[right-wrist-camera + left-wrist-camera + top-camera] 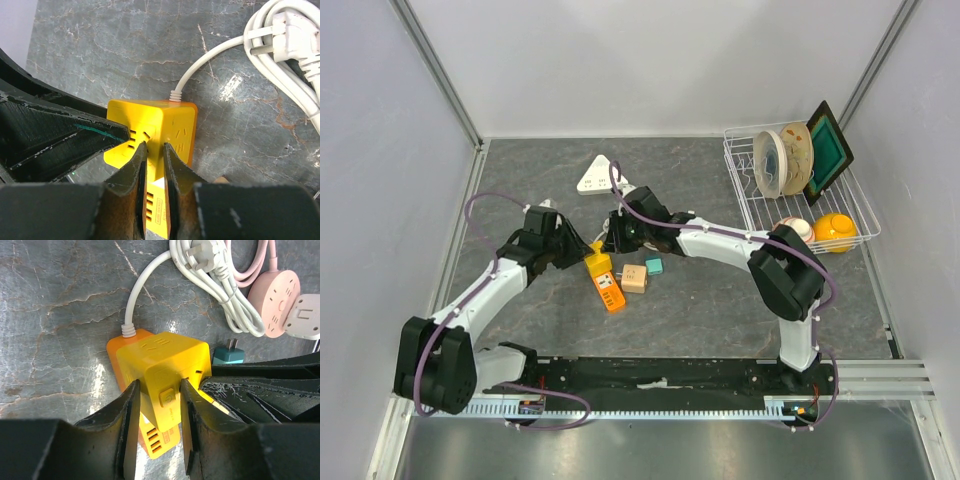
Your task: Insert the plug
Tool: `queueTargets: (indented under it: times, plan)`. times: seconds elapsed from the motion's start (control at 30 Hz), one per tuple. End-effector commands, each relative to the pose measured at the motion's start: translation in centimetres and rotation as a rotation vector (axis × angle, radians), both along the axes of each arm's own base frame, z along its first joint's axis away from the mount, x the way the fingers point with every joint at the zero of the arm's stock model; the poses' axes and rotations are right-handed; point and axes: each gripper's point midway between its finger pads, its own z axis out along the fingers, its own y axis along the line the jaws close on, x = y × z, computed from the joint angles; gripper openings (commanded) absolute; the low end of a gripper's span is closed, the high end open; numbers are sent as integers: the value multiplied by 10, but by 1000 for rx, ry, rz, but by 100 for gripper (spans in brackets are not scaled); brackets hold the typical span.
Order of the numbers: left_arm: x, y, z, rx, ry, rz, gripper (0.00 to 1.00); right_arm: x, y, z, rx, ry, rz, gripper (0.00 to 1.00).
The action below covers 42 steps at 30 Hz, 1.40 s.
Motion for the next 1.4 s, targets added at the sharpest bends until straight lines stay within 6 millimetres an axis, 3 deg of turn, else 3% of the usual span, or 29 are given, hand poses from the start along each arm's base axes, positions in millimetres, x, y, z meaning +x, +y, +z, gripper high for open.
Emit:
queueTargets:
  times: [0.0, 0.37, 0.47, 0.53, 0.6, 0.63, 0.77, 0.93, 1.0, 1.03, 1.13, 1.17, 1.2, 1.23, 1.3, 1.37]
  plan:
    - [-98, 17, -92, 102, 393, 17, 18, -98, -43, -129, -419, 240, 154, 15]
    - [-106, 14, -88, 87, 397, -15, 18, -138, -71, -157, -530, 318, 207, 15]
    - [-104, 14, -87, 92, 383, -19, 18, -146, -65, -158, -548, 314, 236, 16]
    - [-98, 18, -82, 121, 362, -26, 26, -140, -61, -153, -537, 292, 223, 17]
    - [-77, 17, -61, 141, 284, -46, 31, -121, -52, -131, -488, 220, 194, 20]
    - [-75, 21, -54, 170, 275, -43, 37, -111, -42, -109, -444, 177, 180, 23]
    - [-38, 23, 2, 214, 119, -55, 48, -65, -26, -51, -340, 46, 108, 34]
    - [-21, 28, 39, 270, 41, -77, 62, -25, -12, 21, -204, -65, 46, 45]
    - [-16, 28, 53, 276, 4, -85, 68, -11, -17, 38, -171, -88, 12, 47]
    - [-15, 28, 59, 280, -14, -100, 75, -8, -21, 52, -150, -107, -2, 50]
    - [-24, 24, 60, 259, 24, -109, 82, 4, -46, 66, -148, -141, -62, 57]
    - [-28, 22, 58, 257, 43, -111, 84, 14, -62, 67, -164, -152, -108, 60]
    - [-32, 17, 58, 255, 48, -122, 94, 13, -76, 57, -190, -141, -130, 64]
    - [-34, 14, 56, 251, 63, -116, 94, 14, -86, 66, -180, -156, -151, 74]
    - [-40, 11, 47, 277, 104, -113, 94, 18, -114, 53, -204, -133, -198, 84]
    - [-41, 8, 42, 276, 139, -92, 94, 27, -139, 59, -214, -158, -268, 94]
